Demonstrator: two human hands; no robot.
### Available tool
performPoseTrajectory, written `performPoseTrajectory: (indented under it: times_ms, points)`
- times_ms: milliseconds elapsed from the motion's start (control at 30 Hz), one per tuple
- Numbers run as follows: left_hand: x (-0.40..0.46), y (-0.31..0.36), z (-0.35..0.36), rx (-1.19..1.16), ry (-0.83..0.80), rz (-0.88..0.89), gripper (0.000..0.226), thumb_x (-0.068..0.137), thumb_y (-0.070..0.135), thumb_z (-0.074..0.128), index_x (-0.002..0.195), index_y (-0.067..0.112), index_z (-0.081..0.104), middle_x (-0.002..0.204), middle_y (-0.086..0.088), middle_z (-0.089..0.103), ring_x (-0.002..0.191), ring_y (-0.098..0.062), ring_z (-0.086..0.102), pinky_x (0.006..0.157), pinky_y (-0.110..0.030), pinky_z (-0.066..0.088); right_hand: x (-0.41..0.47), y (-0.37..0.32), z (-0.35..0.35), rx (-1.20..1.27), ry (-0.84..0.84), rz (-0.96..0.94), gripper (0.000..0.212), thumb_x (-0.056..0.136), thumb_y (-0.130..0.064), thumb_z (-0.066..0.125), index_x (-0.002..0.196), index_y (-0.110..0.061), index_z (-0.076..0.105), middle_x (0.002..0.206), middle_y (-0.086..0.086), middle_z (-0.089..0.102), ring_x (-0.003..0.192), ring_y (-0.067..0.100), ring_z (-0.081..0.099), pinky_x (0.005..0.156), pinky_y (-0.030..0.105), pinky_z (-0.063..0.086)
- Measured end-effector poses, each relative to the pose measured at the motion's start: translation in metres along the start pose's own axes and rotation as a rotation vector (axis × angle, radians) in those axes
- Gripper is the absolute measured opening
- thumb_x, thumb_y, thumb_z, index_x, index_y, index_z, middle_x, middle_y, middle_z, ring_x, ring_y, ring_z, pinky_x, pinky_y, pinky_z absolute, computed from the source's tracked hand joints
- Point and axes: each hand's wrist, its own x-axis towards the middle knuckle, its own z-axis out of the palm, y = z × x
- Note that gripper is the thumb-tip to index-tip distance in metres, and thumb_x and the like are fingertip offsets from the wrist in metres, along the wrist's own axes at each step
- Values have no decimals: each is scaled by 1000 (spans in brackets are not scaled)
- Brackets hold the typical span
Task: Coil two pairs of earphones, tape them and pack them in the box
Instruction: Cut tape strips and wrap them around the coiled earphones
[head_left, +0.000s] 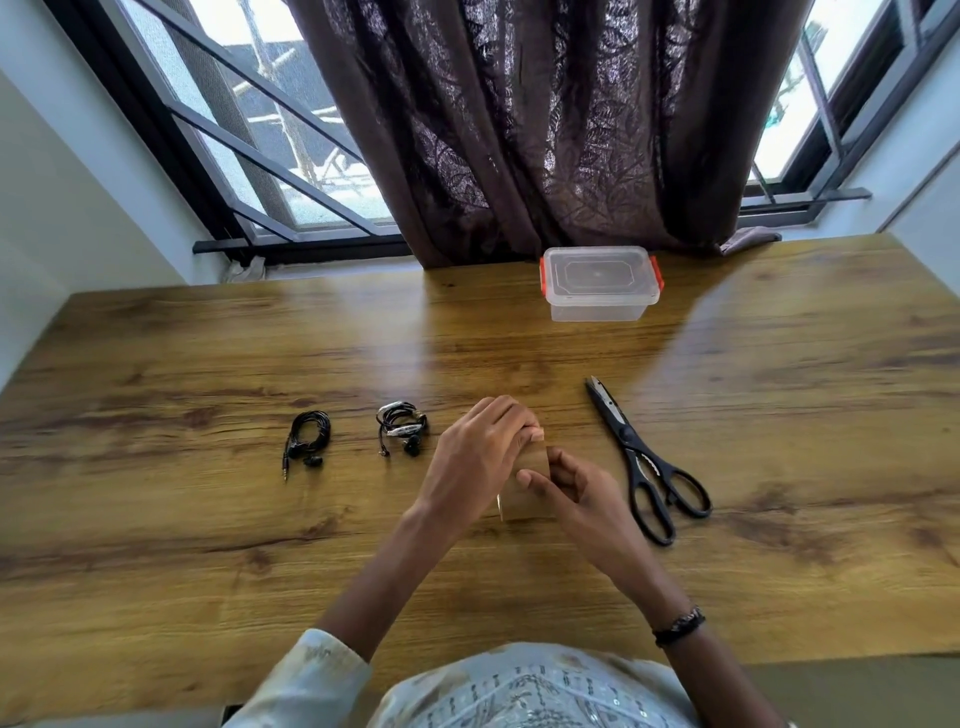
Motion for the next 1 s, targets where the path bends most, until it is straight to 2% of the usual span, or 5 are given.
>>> performPoseTrajectory:
  times_ms: [267,433,567,800,1000]
  points:
    - [7,-3,0,10,-19,-13,14,92,24,54,86,16,64,83,5,64,77,-7,59,67,-15,40,2,4,-1,-2,3,-20,7,92,-18,64,99,-17,65,77,-21,69,73,-7,63,65,12,48]
    - [9,-7,1,24,-17,-11,7,91,19,61,86,15,64,82,4,64,75,-7,58,66,-15,39,2,3,-1,-10,14,-51,14,92,-20,63,105,-15,66,92,-7,74,83,1,68,70,19,53]
    - [11,-7,-2,11,-31,-12,14,93,24,54,86,16,64,82,6,63,75,-5,56,67,-15,36,5,4,-2,-46,3,-69,18,94,-14,60,79,-23,56,62,-27,61,58,-9,55,55,9,41]
    - [8,-27,-18,-310,-168,-76,21,97,18,51,99,12,71,91,3,68,78,-5,62,70,-16,48,13,8,-14,59,-10,55,35,94,-42,45,104,-18,68,94,10,69,77,17,64,61,22,51]
    - [-3,-32,-22,-251,-124,15,21,93,7,57,110,9,69,103,-1,71,90,-1,63,78,-6,45,40,-1,-24,6,-59,60,60,90,-57,49,80,0,64,66,12,57,58,26,50,52,30,33]
